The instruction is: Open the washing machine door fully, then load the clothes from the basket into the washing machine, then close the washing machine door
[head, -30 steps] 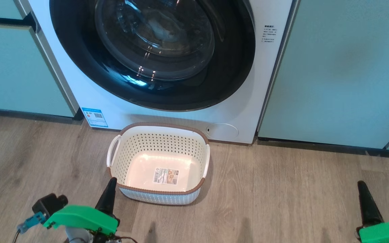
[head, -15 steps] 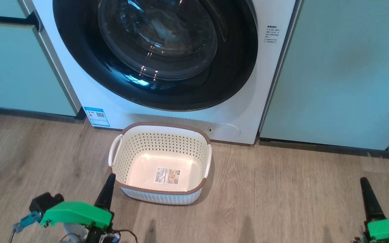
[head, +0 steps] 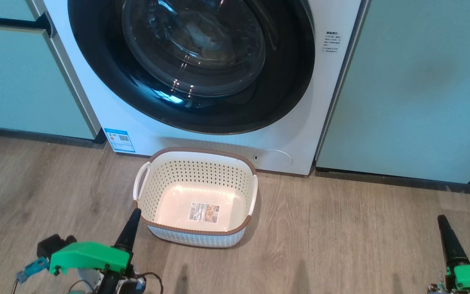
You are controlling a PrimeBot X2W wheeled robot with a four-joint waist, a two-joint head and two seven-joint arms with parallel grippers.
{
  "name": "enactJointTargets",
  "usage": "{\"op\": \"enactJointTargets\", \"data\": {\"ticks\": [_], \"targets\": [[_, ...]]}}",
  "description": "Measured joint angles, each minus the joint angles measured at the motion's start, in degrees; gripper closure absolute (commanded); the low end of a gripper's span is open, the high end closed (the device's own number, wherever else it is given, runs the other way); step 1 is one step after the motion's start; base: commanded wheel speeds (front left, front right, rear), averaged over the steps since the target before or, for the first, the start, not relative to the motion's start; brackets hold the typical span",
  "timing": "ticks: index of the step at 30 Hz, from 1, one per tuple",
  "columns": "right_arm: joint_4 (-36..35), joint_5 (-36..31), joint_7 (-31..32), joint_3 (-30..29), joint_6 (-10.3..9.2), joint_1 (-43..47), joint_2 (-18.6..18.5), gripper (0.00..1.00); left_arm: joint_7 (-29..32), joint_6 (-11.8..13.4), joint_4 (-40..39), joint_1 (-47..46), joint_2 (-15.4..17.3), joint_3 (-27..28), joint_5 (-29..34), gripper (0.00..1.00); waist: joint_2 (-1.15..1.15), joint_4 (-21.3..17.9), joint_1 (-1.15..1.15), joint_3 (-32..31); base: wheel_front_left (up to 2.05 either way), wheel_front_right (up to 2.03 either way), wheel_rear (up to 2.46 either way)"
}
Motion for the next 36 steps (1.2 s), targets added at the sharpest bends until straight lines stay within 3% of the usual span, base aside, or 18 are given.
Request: {"op": "enactJointTargets", "data": {"ticks": [36], "targets": [[3.8, 20.9, 3.5, -1.8, -0.01, -4.6, 0.0, 1.00, 4.1, -0.6, 2.1, -2.5, -0.5, 2.1, -19.1, 1.00, 0.00, 1.2, 0.00, -0.1, 0.00, 0.00, 0.00]]}}
